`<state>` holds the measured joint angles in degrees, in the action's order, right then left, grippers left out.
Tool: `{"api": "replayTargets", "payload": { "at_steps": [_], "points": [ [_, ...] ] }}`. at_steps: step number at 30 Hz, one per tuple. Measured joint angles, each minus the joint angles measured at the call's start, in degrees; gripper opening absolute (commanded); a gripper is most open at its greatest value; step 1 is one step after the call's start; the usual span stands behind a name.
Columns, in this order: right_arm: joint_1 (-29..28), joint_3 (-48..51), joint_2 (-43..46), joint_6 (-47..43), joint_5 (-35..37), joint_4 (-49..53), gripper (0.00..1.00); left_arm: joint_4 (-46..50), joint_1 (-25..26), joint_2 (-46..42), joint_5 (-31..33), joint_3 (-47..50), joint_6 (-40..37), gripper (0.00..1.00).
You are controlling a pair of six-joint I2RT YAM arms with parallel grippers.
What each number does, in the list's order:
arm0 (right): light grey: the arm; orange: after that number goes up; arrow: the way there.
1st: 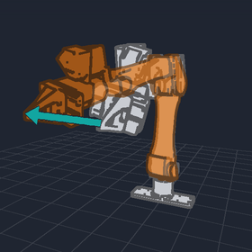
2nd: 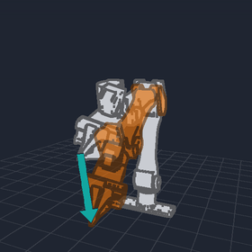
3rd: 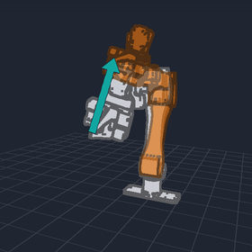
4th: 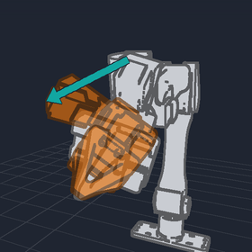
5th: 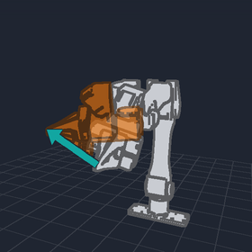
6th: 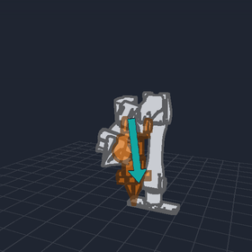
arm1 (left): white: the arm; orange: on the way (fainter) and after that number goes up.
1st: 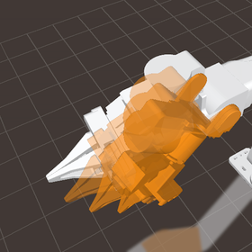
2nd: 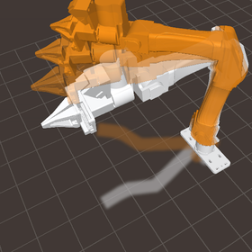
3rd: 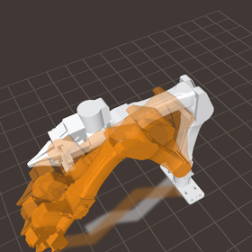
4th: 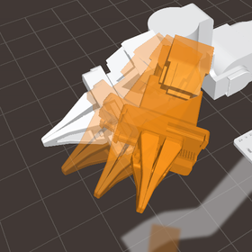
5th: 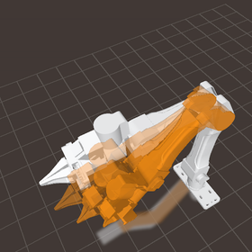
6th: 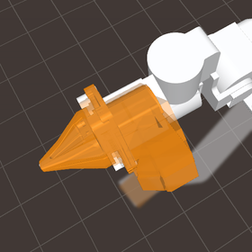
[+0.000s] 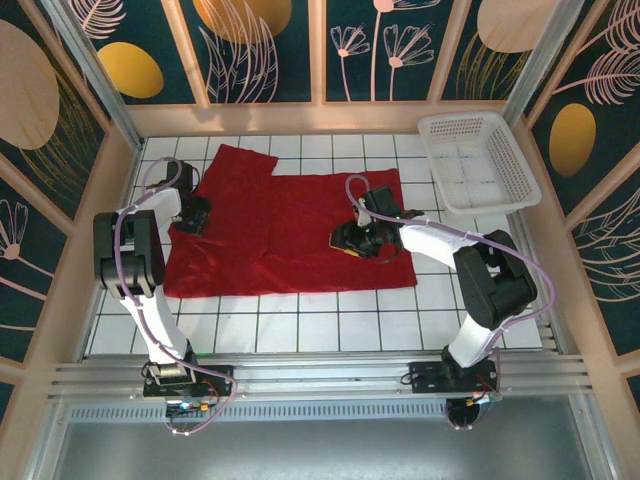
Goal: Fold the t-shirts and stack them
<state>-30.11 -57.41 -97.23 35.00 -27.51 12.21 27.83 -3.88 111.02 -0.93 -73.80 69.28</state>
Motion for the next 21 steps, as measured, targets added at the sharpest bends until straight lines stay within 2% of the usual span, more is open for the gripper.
{"api": "replayTargets", "payload": {
  "at_steps": [4, 7, 10, 15, 21],
  "points": [
    [0.00, 0.00, 0.00, 0.00, 0.00, 0.00, 0.49, 3.58, 0.00, 1.33, 1.95, -6.67, -6.12, 0.24],
    [0.00, 0.00, 0.00, -0.02, -0.02, 0.00, 0.49, 4.96, 0.00, 3.08, 3.08, -11.17, -14.32, 0.24],
    [0.00, 0.00, 0.00, -0.17, -0.02, -0.02, 0.49, 6.05, 0.00, 3.37, 2.93, -10.86, -23.12, 0.20],
    [0.00, 0.00, 0.00, -0.20, -0.04, -0.02, 0.49, 7.37, 0.00, 3.37, 2.54, -7.63, -35.56, 0.18],
    [0.00, -0.11, 0.00, -0.22, -0.24, 0.00, 0.49, 8.11, 0.00, 3.37, 1.64, -6.05, -42.80, 0.22]
  ]
}}
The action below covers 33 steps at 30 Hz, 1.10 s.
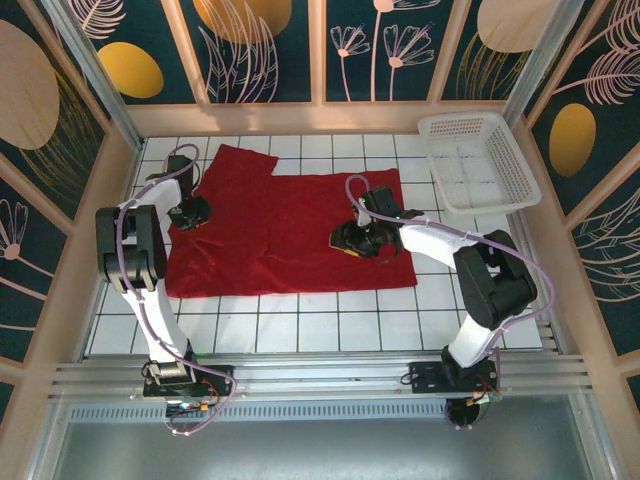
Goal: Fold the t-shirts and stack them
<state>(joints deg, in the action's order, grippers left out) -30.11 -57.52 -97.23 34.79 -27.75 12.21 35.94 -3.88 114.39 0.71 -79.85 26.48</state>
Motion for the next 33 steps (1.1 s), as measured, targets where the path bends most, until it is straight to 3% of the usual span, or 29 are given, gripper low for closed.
{"api": "replayTargets", "payload": {
  "at_steps": [4, 12, 21, 27, 33],
  "points": [
    [0.00, -0.31, 0.00, -0.02, -0.46, 0.02, 0.49, 0.09, 0.00, 0.02, 0.07, 0.00, -2.45, 0.29],
    [0.00, -0.39, -0.02, -0.07, -0.68, 0.02, 0.49, -0.37, 0.00, 0.15, -0.22, 0.55, -4.46, 0.29],
    [0.00, -0.63, -0.02, -0.39, -0.85, 0.02, 0.49, -1.44, 0.00, 0.35, -1.09, 1.75, -4.76, 0.18],
    [0.00, -0.63, -0.11, -0.42, -0.85, 0.02, 0.49, -1.49, 0.00, 0.35, -1.75, 1.75, -5.05, 0.04],
    [0.00, -0.63, -0.13, -0.39, -0.85, 0.02, 0.49, -1.42, 0.00, 0.33, -1.95, 1.60, -5.25, 0.03]
  ]
}}
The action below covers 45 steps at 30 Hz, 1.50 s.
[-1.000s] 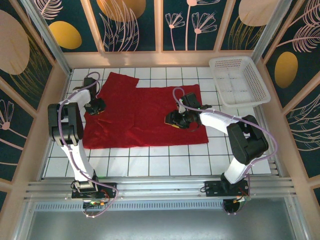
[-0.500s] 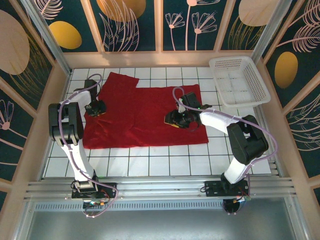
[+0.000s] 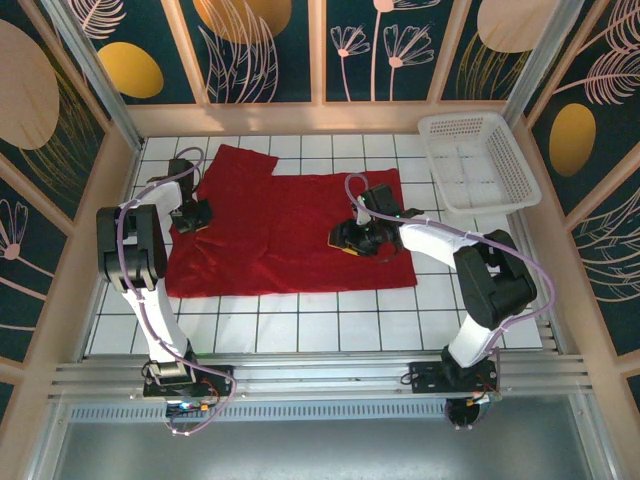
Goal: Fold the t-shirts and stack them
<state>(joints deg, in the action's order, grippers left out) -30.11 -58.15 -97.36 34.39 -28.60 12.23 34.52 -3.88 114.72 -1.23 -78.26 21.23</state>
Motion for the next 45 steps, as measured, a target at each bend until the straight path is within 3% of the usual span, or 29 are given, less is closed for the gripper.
{"api": "replayTargets", "payload": {
  "at_steps": [19, 29, 45],
  "points": [
    [0.00, -0.42, -0.33, 0.00, -0.02, 0.00, 0.49, 1.73, 0.00, -0.35, -1.51, -1.97, 0.00, 0.15],
    [0.00, -0.42, -0.33, 0.00, -0.02, 0.00, 0.49, 1.73, 0.02, -0.35, -2.49, -1.92, -0.02, 0.15],
    [-0.02, -0.42, -0.33, 0.02, 0.00, 0.00, 0.49, 1.77, 0.13, -0.35, -1.07, -1.77, -0.22, 0.00]
  ]
}}
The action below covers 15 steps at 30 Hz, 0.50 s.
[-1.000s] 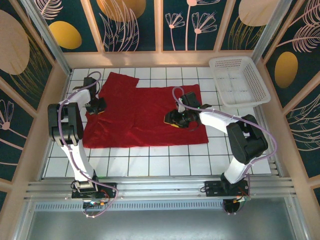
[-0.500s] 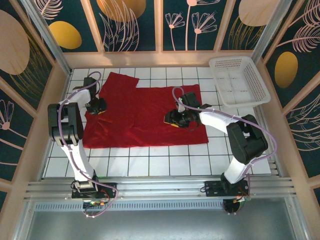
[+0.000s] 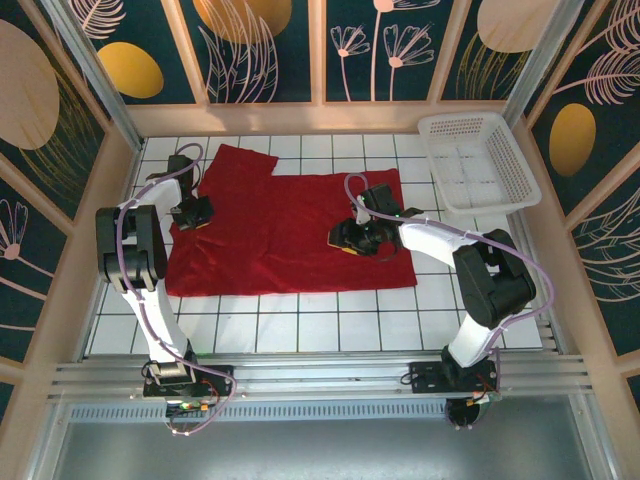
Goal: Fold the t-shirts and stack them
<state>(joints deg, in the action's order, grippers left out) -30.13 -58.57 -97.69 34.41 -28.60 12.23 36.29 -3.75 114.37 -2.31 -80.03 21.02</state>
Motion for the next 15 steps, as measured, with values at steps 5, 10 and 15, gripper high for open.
{"api": "replayTargets", "payload": {
  "at_steps": [5, 10, 15],
  "points": [
    [0.00, 0.00, 0.00, 0.00, 0.00, 0.00, 0.49, -0.02, 0.17, 0.00, 0.04, -0.02, 0.02, 0.00],
    [0.00, 0.00, 0.00, 0.00, 0.00, 0.00, 0.49, 0.07, 1.01, -0.39, -0.22, -0.79, 0.04, 0.00],
    [0.00, 0.00, 0.00, 0.00, 0.00, 0.00, 0.49, -0.07, 1.70, -1.66, -1.29, -3.32, 0.04, 0.00]
  ]
}}
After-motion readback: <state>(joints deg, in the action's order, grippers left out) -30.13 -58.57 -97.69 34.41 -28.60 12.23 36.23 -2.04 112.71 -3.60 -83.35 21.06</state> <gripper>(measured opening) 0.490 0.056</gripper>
